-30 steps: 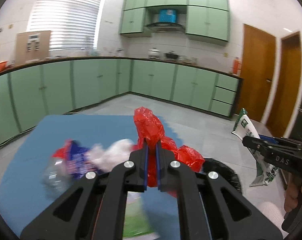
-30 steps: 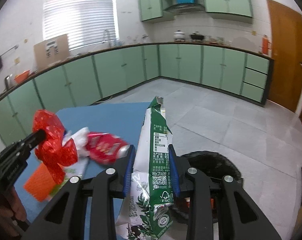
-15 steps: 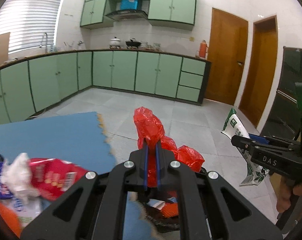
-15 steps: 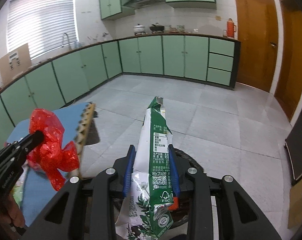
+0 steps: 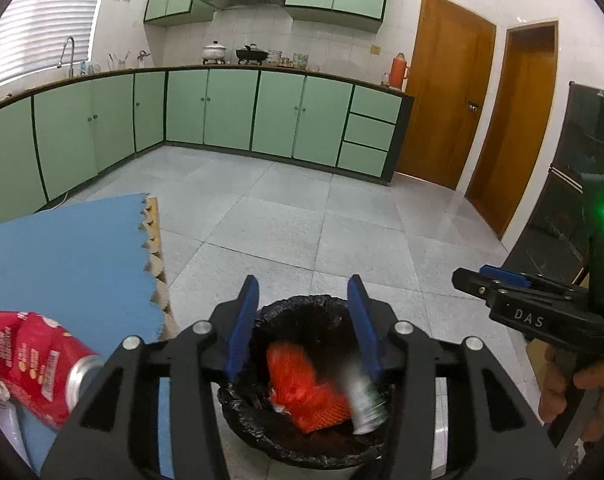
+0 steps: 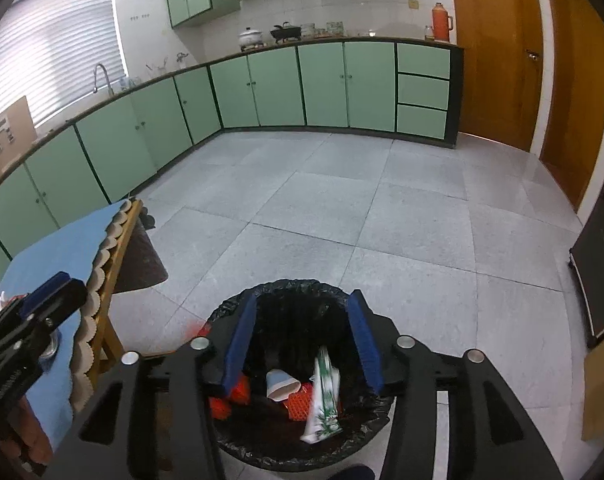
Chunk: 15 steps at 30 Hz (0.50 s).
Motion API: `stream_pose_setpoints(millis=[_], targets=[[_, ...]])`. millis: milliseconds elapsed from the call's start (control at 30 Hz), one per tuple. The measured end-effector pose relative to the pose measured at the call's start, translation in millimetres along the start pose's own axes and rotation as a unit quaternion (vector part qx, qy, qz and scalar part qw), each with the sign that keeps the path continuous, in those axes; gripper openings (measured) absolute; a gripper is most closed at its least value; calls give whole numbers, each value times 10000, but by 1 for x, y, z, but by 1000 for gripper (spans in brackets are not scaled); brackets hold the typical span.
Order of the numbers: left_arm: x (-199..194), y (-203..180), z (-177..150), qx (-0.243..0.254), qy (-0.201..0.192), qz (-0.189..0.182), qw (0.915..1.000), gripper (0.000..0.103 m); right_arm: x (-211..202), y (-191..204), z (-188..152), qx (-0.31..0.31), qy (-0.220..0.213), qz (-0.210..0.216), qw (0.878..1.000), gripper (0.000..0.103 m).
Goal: Collect trash
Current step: 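Carry snack bag and red bag over black bin and open both grippers, then move both grippers back to the trash on the blue mat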
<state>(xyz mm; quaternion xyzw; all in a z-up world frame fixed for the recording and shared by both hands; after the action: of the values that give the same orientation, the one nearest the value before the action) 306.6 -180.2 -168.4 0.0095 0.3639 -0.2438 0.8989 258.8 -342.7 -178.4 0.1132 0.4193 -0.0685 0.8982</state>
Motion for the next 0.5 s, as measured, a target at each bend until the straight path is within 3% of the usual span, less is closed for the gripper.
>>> stream_pose_setpoints(millis=[133,200,300,500], targets=[[-23,13,7,-109,-123,126,9998,59,-14,9,0,-32,-142,-12,9999,68],[-41,20,4,-127,-217,289,9993,67,-27,19,0,-93,-310,-45,9995,84],[-72,36,0,-173,-365,503,9979,75,-44,39,-2,-195,-506,-14,9985,91],[-143,91,-22,-511,-564,1140,9906,79,-70,91,-15,-407,-701,336,9961,94]])
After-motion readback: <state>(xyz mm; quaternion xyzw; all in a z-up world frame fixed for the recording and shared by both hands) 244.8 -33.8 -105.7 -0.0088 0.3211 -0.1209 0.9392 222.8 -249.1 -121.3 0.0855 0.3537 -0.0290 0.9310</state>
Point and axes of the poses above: each gripper's, at about its wrist camera, not at the fingertips, and x roughly the way its jaws point, y to its left, z to its top, the point moved 9 cm from there along x, roughly the way its jaws point, and after that the axes turned 10 degrees about y, right-handed, at the moved point
